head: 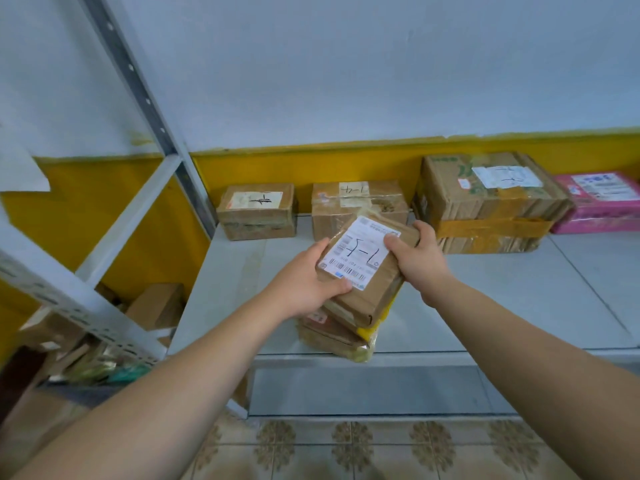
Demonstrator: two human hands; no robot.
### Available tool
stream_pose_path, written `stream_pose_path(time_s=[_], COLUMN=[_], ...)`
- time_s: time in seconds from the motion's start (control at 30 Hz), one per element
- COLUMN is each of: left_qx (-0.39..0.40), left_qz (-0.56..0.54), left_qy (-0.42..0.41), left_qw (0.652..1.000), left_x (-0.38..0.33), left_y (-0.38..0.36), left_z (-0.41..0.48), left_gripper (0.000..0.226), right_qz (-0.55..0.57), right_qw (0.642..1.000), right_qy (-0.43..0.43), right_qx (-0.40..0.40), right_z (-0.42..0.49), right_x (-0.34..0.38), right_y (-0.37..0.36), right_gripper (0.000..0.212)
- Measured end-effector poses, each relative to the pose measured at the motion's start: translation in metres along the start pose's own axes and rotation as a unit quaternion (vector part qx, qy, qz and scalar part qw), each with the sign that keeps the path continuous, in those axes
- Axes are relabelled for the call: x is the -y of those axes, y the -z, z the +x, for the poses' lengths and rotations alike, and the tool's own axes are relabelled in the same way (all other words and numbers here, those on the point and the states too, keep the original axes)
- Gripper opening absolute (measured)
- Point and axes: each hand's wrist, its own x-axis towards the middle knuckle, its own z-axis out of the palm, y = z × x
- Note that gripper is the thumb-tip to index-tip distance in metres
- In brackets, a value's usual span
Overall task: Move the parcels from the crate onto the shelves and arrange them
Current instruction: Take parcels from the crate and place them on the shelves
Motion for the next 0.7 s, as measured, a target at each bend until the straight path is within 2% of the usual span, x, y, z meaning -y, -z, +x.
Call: stream_pose_path(time_s=[0.17,0.27,0.33,0.4,0.47,0.53,0.6,0.7], left_qx=[0.027,0.032,0.035,0.033,0.028,0.018,0.004,-0.008], left_qz=[-0.058,-0.088,-0.093,-0.093,-0.097,-0.103,-0.107,-0.087], left_qy=[-0.029,-0.035,-0.034,-0.025,-0.015,-0.004,0.003,-0.008], left_qw=[0.998,0.995,0.994,0.995,0.995,0.995,0.994,0.996], left_x=[-0.011,-0.009,-0.006,-0.002,0.001,0.002,0.004,0.006], left_y=[-0.011,-0.019,-0.024,-0.027,-0.029,-0.030,-0.030,-0.032], left_z=[0.009,0.013,0.014,0.016,0.020,0.022,0.022,0.018], left_gripper=[0.095,0.093,0.091,0.089,0.087,0.086,0.079,0.057], right_qz=[0.036,0.025,-0.035,-0.145,-0.298,-0.442,-0.513,-0.565], right_qw=[0.996,0.994,0.994,0.983,0.945,0.880,0.830,0.788], right_qy=[-0.014,-0.022,0.008,0.058,0.117,0.176,0.207,0.217], right_qx=[-0.082,-0.100,-0.102,-0.096,-0.071,-0.004,0.072,0.115], right_z=[0.000,-0.004,-0.006,-0.009,-0.015,-0.019,-0.020,-0.017], right_x=[-0.002,-0.012,-0.018,-0.019,-0.014,-0.010,-0.007,0.000], right_y=[0.030,0.041,0.043,0.044,0.046,0.047,0.047,0.050], right_gripper=[0.061,0.054,0.053,0.055,0.061,0.070,0.079,0.089])
